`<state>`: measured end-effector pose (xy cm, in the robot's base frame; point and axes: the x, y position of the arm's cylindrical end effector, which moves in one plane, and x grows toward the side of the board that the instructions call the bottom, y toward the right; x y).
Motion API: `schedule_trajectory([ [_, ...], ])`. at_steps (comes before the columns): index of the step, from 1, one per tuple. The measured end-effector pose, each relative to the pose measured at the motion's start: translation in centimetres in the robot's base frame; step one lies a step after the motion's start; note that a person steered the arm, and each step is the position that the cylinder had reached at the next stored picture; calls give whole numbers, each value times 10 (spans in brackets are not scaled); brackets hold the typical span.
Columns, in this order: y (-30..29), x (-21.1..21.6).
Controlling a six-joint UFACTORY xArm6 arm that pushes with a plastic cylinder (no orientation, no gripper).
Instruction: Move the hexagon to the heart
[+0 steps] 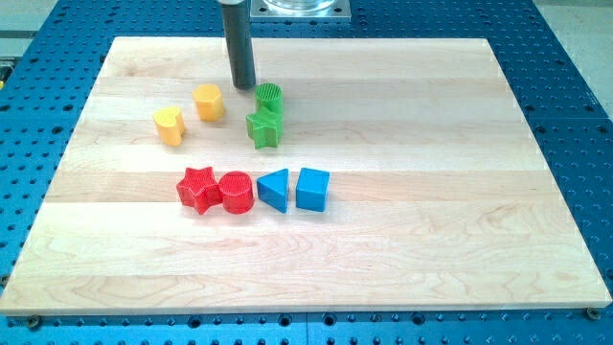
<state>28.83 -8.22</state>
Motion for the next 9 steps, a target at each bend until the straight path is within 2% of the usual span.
schedule_trajectory([
  [2,3,37],
  [3,2,40],
  [4,24,27],
  [6,32,17],
  [7,-13,28],
  [8,-42,67],
  [9,-42,119],
])
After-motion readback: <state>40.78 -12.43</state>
